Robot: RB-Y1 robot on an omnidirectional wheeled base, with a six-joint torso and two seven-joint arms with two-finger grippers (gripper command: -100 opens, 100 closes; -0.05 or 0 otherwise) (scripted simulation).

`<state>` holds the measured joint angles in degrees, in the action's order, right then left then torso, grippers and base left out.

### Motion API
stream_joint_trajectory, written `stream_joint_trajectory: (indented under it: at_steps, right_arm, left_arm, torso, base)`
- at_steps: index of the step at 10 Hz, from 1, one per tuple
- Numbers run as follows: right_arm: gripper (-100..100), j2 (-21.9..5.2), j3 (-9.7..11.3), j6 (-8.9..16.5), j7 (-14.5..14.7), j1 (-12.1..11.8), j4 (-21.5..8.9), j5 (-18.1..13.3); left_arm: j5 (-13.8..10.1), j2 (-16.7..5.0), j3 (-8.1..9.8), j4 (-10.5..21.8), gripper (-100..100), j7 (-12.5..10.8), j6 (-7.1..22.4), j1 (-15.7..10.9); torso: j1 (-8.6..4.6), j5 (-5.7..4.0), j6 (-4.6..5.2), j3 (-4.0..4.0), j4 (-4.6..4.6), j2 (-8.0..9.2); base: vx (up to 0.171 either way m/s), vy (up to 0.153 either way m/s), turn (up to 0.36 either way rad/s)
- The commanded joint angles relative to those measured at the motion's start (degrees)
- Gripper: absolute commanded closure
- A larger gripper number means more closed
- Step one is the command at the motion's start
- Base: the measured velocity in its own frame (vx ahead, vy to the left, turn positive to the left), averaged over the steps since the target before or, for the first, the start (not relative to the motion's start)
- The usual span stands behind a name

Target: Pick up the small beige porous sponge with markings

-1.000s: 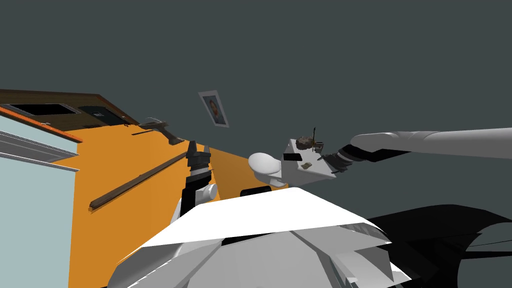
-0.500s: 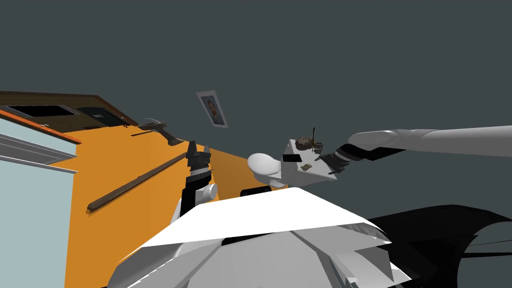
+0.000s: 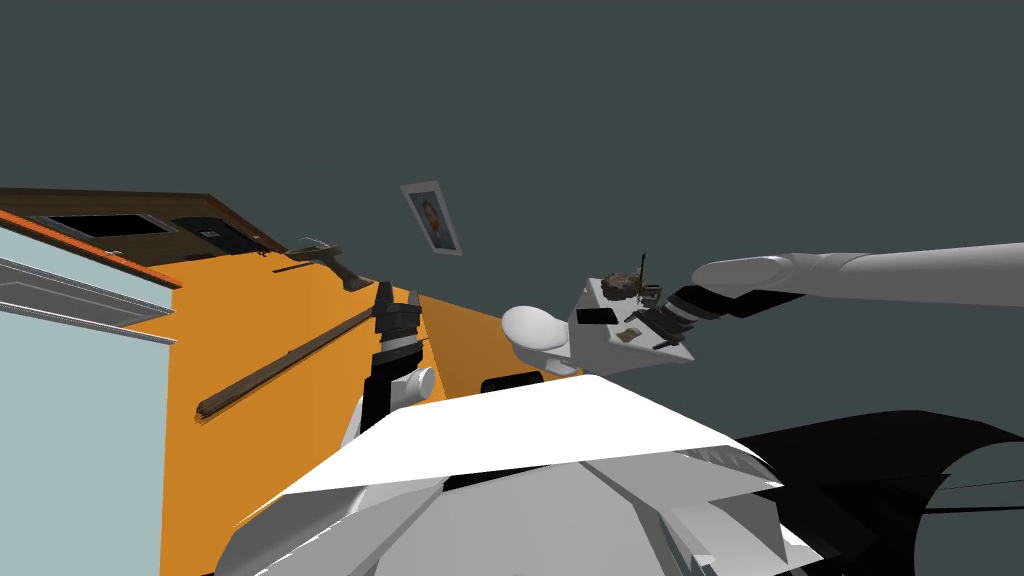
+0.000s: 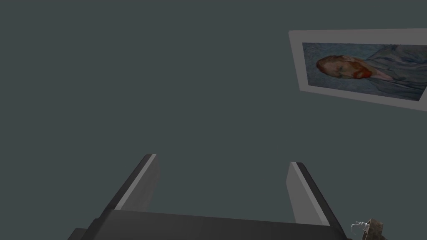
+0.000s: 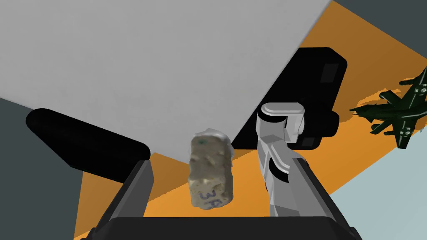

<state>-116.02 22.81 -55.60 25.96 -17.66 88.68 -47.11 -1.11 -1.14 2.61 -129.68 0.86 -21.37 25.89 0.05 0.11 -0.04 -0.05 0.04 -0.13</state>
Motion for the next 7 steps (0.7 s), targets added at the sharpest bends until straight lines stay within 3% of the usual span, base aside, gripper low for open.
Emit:
stream_joint_trajectory:
  at_steps: [1, 2, 4, 6, 7]
  right_arm:
    - [0, 0.0, 0.0, 0.0, 0.0, 0.0, 0.0, 0.0]
    - [-100, 1.16, 0.35, 0.48, -0.6, -0.5, -1.27, -0.17]
    - [-100, 3.12, 0.92, 1.27, -1.6, -1.33, -3.39, -0.44]
    - [-100, 2.93, 1.27, 1.44, -0.95, -1.27, -3.62, 0.06]
    - [100, 3.02, 1.2, 1.53, -1.09, -1.27, -3.73, -0.02]
  left_arm:
    - [0.0, 0.0, 0.0, 0.0, 0, 0.0, 0.0, 0.0]
    - [0.0, -0.01, 0.01, 0.0, 0, 0.0, 0.0, 0.0]
    - [0.0, -0.01, 0.0, 0.01, 0, 0.0, 0.0, -0.02]
    - [0.0, -0.01, 0.01, 0.01, 0, 0.0, 0.01, -0.02]
    - [0.0, -0.01, 0.01, 0.01, 0, 0.0, 0.0, 0.0]
  torso:
    - [0.0, 0.0, 0.0, 0.0, 0.0, 0.0]
    - [-0.28, -0.09, 0.0, 0.02, 0.01, 0.03]
    - [-0.46, -0.14, -0.05, 0.19, 0.07, 0.35]
    - [-0.46, -0.19, 0.06, 0.31, 0.1, 0.55]
    - [-0.51, -0.23, 0.11, 0.21, 0.06, 0.38]
  base:
    - [0.002, 0.017, -0.003]
    - [-0.052, 0.018, 0.229]
    - [-0.132, -0.003, 0.334]
    - [-0.087, 0.007, 0.1]
    - [-0.009, 0.001, -0.007]
